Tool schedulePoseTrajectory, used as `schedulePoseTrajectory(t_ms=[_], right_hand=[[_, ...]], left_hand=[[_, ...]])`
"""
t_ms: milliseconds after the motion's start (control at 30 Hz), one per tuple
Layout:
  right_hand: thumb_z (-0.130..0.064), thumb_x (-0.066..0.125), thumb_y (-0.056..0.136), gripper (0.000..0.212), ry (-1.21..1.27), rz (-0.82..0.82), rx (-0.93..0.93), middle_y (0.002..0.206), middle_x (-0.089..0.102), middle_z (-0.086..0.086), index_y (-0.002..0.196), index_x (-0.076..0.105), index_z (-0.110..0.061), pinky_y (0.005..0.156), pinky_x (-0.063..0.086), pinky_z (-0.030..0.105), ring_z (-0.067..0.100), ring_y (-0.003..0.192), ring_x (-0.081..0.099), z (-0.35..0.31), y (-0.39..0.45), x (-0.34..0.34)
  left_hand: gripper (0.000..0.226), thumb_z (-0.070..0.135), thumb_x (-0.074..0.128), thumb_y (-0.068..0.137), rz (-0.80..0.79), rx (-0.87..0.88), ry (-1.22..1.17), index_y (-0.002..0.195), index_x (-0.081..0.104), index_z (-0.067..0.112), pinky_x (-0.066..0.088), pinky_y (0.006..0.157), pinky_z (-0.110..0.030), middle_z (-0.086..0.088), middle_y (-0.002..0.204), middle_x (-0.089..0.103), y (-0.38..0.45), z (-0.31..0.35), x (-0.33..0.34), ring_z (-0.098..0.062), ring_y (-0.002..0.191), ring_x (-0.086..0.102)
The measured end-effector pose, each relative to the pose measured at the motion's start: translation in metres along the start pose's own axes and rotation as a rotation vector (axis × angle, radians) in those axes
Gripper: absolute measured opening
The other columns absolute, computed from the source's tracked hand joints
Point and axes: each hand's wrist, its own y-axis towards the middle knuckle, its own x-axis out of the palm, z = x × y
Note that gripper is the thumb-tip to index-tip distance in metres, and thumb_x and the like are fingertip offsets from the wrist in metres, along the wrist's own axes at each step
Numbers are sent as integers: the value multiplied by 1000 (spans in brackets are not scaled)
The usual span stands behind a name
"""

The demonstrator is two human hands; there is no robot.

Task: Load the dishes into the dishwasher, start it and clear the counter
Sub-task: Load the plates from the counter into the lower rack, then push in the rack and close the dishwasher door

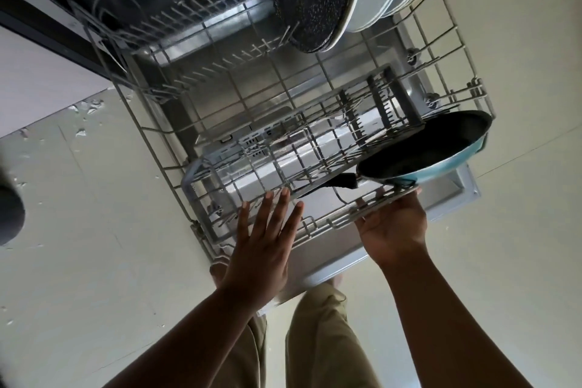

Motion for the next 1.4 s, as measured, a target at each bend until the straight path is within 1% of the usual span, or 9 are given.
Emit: schedulePoseTrajectory(t_ms=[67, 167, 367, 633, 733, 800, 933, 1167, 1400], right_hand=[[-49, 38, 100, 37, -13, -40, -21, 72, 65, -6, 93, 65, -24, 77, 47, 33, 19, 72, 59, 0, 7, 13], [-48, 36, 101, 43, -55, -140, -45, 113, 70, -3, 128, 59, -24, 94, 48, 39, 24, 104, 65, 1, 19, 41], [-43, 29, 105, 44, -171, -268, -22, 154, 37, -6, 148, 32, -39, 113, 30, 46, 29, 140, 37, -5, 48, 117], [-42, 26, 106, 36, -346, -427, -80, 141, 44, -6, 140, 37, -39, 107, 35, 47, 36, 135, 41, -17, 87, 248], [-27, 36, 104, 14, -378, -433, -86, 100, 47, -3, 112, 43, -35, 86, 46, 43, 37, 125, 50, -20, 94, 292], [-20, 40, 100, 12, -403, -435, -80, 111, 46, 2, 103, 47, -28, 74, 48, 40, 37, 120, 52, -22, 97, 313], [-12, 47, 95, 24, -459, -460, -70, 128, 43, 3, 118, 54, -16, 87, 46, 44, 34, 113, 51, -28, 102, 343], [-3, 47, 87, 15, -672, -536, -92, 104, 64, 6, 92, 57, -12, 83, 49, 43, 30, 100, 58, -45, 106, 372], [-2, 48, 80, 26, -787, -579, -147, 126, 56, 11, 104, 55, -9, 87, 47, 42, 31, 111, 54, -63, 103, 386]], left_hand=[[96, 20, 75, 71, 39, -24, -3, 153, 24, 14, 12, 116, -58, -17, 159, 20, 9, -12, -4, -36, 146, 17], [92, 21, 73, 77, 91, -74, 1, 153, 23, 13, 7, 117, -58, -18, 160, 17, 27, -39, -13, -36, 147, 13], [82, 24, 70, 82, 163, -295, 43, 152, 29, 14, 6, 113, -65, -16, 159, 16, 78, -89, -38, -38, 147, 11], [85, 11, 60, 86, 305, -495, 110, 155, 11, 14, 3, 117, -58, -18, 161, 9, 155, -175, -70, -39, 148, 7], [89, 7, 59, 84, 294, -361, 169, 155, 5, 12, 0, 117, -58, -17, 161, 2, 163, -193, -68, -39, 148, 2], [92, 18, 61, 87, 174, -262, 212, 154, -2, 11, -4, 117, -57, -15, 159, -11, 161, -200, -59, -37, 148, -5], [106, 50, 54, 90, -39, -314, 317, 148, -22, 6, -3, 119, -55, -17, 159, -19, 163, -225, -48, -34, 148, -11], [102, 59, 48, 90, -113, -404, 342, 151, -15, 7, -8, 118, -49, -15, 161, -14, 206, -260, -72, -29, 149, -12], [112, 62, 54, 86, -247, -354, 382, 151, -19, 8, -9, 117, -49, -14, 160, -21, 231, -297, -93, -27, 149, -12]])
